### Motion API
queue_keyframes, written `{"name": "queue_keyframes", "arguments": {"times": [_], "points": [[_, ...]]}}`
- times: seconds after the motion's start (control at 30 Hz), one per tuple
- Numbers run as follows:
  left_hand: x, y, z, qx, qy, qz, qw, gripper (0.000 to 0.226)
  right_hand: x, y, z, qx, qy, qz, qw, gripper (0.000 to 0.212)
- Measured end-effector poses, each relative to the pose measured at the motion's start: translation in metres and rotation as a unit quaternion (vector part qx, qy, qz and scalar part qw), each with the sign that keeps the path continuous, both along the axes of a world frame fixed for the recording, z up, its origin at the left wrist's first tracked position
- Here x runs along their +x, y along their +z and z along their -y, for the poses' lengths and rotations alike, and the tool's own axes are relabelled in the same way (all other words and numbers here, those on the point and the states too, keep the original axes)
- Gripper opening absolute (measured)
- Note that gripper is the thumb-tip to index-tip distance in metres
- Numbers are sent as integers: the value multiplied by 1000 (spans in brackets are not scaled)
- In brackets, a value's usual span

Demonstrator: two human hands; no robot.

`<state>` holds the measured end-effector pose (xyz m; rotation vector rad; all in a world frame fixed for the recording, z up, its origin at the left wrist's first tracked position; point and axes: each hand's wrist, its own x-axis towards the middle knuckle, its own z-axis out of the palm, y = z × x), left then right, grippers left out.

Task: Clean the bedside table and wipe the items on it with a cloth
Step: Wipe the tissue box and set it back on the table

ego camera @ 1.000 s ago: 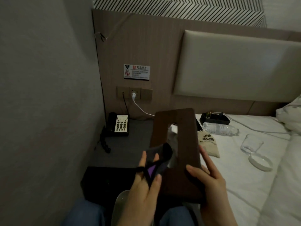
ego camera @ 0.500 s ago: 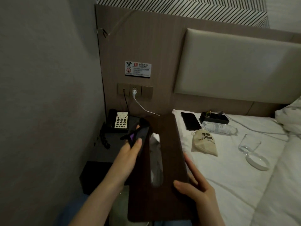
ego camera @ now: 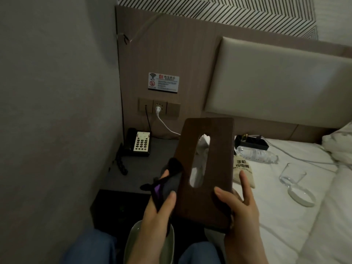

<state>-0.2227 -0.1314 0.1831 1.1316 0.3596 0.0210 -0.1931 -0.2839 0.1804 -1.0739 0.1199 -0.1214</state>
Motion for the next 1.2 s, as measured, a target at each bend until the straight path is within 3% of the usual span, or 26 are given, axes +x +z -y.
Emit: {"name": "queue_keyframes", "arguments": {"times": [0.1, 0.2, 0.4, 0.43, 0.53, 0.6, 0.7, 0.83, 0.97, 1.03, 1.1, 1.17, 1.2], "points": [[4, -2, -1, -114, 66, -51, 990, 68, -1, 0, -7, 10, -13, 9, 1000, 108], [5, 1, -2, -172, 84, -79, 978, 72, 1, 0, -15, 21, -17, 21, 999, 116], [8, 6, -7, -157, 106, -50, 981, 71, 1, 3, -25, 19, 4, -2, 1000, 107], [10, 6, -13, -154, 111, -44, 981, 73, 2, 7, -22, 17, 18, -14, 1000, 104], [15, 7, -41, -151, 74, -20, 986, 56, 6, 31, 8, 20, 80, -38, 996, 59], [20, 9, -62, -128, 39, 4, 991, 35, 15, 49, 40, 26, 107, -44, 993, 72], [30, 17, -95, -96, -12, 7, 995, 28, 28, 75, 70, 26, 170, -65, 983, 77], [44, 32, -117, -35, -71, -37, 996, 32, 45, 94, 70, -58, 246, -123, 960, 84], [58, 42, -120, 29, -136, -59, 989, 59, 48, 78, 63, -138, 230, -156, 951, 64], [66, 46, -119, 89, -167, -55, 980, 64, 45, 63, 65, -130, 199, -157, 959, 62], [72, 49, -112, 144, -199, -29, 969, 45, 41, 55, 66, -115, 181, -151, 965, 59], [83, 46, -101, 262, -182, 4, 948, 25, 42, 52, 65, -114, 173, -156, 966, 54], [91, 37, -99, 361, -156, 12, 919, 29, 44, 52, 63, -128, 162, -155, 966, 46]]}}
